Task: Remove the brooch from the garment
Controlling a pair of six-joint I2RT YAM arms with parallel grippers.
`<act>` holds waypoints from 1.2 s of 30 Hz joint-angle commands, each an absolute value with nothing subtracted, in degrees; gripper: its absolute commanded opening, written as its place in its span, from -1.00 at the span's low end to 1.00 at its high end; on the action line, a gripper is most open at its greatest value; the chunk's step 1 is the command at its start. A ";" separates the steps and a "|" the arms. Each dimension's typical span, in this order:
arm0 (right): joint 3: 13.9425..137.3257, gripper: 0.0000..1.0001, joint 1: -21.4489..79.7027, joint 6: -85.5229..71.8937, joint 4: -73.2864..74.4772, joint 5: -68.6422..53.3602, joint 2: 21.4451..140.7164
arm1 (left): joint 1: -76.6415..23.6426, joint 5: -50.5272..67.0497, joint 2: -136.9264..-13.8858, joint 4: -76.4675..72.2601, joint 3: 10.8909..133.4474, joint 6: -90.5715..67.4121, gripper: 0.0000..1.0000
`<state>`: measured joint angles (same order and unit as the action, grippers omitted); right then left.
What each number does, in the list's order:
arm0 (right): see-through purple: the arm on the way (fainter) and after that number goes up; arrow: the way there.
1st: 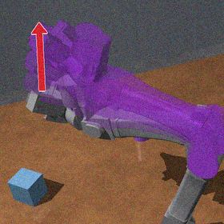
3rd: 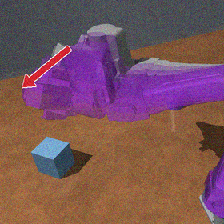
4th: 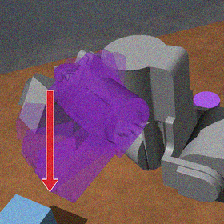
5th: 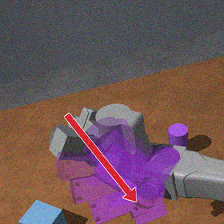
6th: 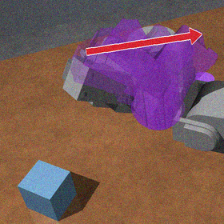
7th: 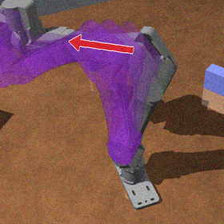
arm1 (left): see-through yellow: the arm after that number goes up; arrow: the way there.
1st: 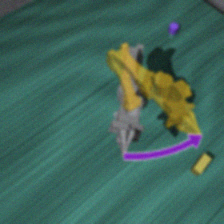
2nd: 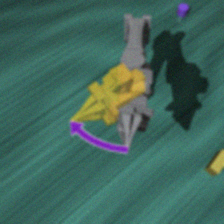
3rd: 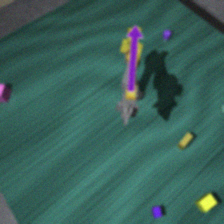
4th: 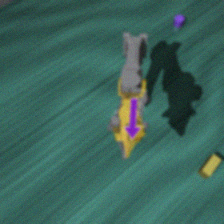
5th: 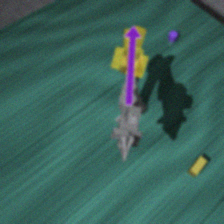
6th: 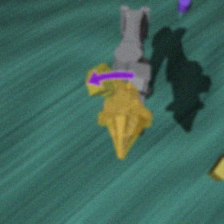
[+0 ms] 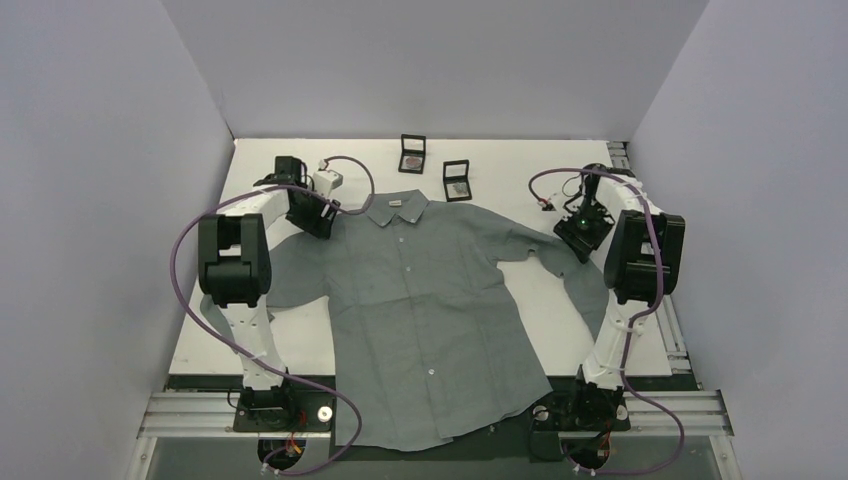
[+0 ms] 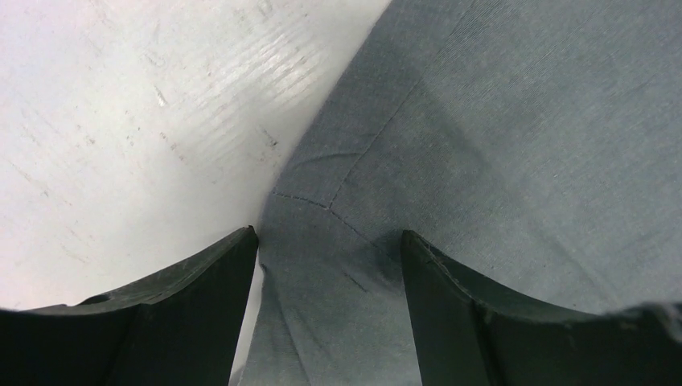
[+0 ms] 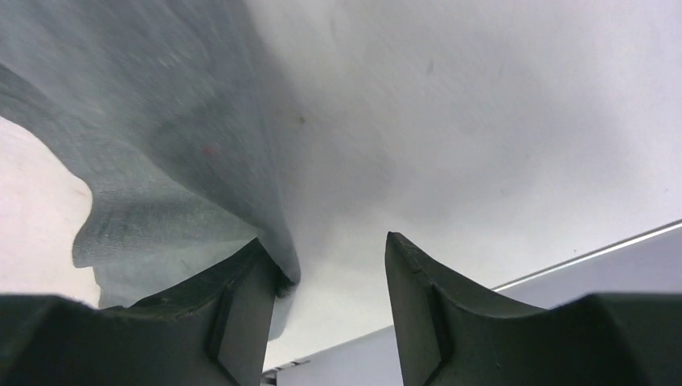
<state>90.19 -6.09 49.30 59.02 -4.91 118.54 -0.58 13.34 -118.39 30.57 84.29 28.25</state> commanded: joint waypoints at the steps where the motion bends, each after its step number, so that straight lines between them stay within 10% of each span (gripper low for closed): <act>1: 89.28 -0.08 -7.51 53.29 60.37 1.94 115.98 | 1.94 10.45 -116.97 30.09 82.02 30.14 0.25; 10: 94.49 -0.54 -7.75 53.28 55.10 10.84 124.19 | 4.06 9.17 -118.96 29.88 82.83 30.96 0.22; 25: 107.11 0.28 -5.14 53.47 45.13 19.88 125.31 | 4.42 12.78 -121.19 31.44 91.35 27.77 0.38; 29: 107.05 0.50 -6.29 51.08 49.20 12.07 119.26 | 4.69 16.09 -116.07 30.74 91.31 24.25 0.97; 36: 105.28 0.55 -7.48 42.76 54.29 -12.08 106.45 | 5.34 21.68 -103.64 35.62 92.18 18.87 0.92</act>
<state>105.06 -6.90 48.66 51.44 2.42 118.02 4.56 15.90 -115.61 33.08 88.90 22.79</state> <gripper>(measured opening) 0.773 0.965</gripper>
